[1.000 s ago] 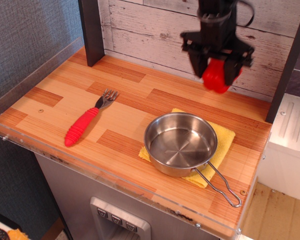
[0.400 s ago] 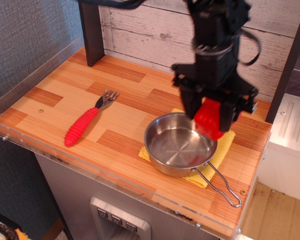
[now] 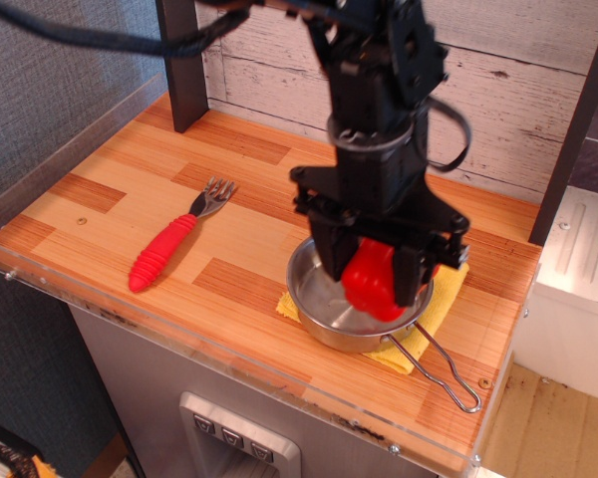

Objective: Put the red bell pepper in the metal pot.

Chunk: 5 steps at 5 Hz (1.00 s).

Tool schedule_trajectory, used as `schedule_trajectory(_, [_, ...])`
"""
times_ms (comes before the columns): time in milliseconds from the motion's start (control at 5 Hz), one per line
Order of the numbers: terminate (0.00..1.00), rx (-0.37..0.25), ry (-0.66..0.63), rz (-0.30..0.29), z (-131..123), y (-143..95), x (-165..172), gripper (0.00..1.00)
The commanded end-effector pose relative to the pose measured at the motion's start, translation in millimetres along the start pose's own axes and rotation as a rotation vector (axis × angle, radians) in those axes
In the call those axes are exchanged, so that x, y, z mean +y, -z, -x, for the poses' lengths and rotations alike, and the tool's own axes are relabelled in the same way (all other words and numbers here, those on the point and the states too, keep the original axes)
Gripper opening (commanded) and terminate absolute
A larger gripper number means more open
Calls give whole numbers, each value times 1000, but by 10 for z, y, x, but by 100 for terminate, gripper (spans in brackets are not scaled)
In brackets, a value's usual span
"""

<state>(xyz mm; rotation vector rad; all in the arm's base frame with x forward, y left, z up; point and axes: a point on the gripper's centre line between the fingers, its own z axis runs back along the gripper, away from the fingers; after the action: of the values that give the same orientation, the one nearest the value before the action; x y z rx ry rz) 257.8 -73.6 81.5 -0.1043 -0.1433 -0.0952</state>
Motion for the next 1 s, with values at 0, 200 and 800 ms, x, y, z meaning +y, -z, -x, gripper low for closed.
schedule_trajectory(0, [0, 0, -54, -29, -87, 109, 167, 0])
schedule_trajectory(200, [0, 16, -59, -29, -122, 185, 179, 0])
schedule_trajectory(800, [0, -85, 18, -9, -274, -150, 3, 100])
